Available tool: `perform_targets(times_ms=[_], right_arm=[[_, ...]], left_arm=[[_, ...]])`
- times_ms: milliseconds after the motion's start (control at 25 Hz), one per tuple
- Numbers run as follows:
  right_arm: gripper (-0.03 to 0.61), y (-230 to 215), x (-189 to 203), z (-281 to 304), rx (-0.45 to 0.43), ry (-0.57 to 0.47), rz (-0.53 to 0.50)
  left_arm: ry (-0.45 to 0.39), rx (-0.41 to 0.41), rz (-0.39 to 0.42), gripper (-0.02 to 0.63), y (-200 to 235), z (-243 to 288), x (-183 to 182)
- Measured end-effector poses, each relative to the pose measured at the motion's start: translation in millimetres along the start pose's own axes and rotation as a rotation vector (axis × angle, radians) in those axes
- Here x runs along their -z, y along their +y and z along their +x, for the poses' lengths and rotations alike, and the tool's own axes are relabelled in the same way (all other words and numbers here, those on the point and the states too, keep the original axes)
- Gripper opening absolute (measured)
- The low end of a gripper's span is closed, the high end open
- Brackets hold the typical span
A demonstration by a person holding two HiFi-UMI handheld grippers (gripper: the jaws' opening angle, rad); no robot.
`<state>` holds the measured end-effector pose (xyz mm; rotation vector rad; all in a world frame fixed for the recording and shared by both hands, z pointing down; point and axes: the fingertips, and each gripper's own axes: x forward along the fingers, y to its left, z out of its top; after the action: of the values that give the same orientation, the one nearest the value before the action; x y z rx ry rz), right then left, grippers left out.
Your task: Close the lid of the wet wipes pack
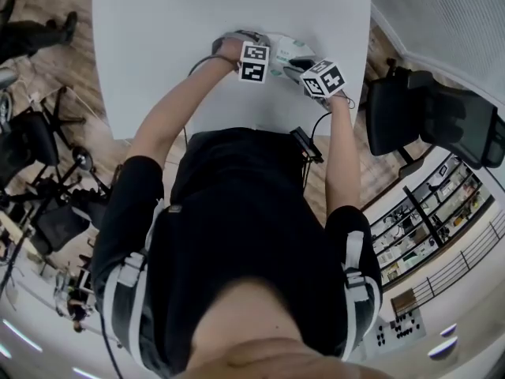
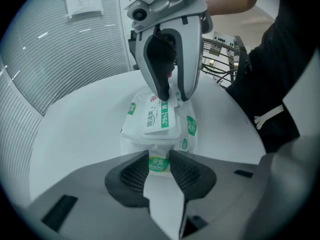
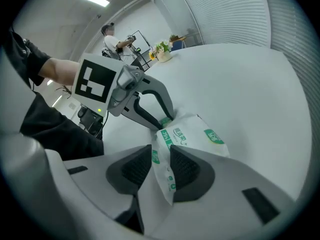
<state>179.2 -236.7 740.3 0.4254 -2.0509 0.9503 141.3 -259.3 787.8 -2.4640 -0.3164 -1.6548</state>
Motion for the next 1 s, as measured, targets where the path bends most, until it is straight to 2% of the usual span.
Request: perform_targets(times_ms=[240,360,480,600,760,1000], right_arm=[[0.092,-10.5,11.6,13.5,0.141,0.055,0.030],[0.084,-12.9,9.3,17.3,0.237,0.098,-0.030],[0.103,-12.4,11.6,20.2,0.315,0.158,-0.090],[0.077,-12.5,12.0,22.6,0.388,0.198,-0.140],[0.077,-13.3,13.0,27.0,0.435,0.221,-0.172],[0.078,-14.2,11.6,26.2,0.439,0.213,-0.166]], left_arm=[[-0.001,0.002,-0.004,0.132,-1.5,-0.7,0.9],[-0.005,0.003,-0.007,0.132,-0.2,-0.6,1.1],[-0.005,0.005,-0.007,0.132,0.6,-1.4,1.1],[-0.004,0.006,-0.008,0.132,0.2,-3.1,0.6],[-0.007,0.005,-0.007,0.132,0.0,-2.6,0.7],[-0.008,0.006,-0.010,0.132,1.6,-3.2,0.2]])
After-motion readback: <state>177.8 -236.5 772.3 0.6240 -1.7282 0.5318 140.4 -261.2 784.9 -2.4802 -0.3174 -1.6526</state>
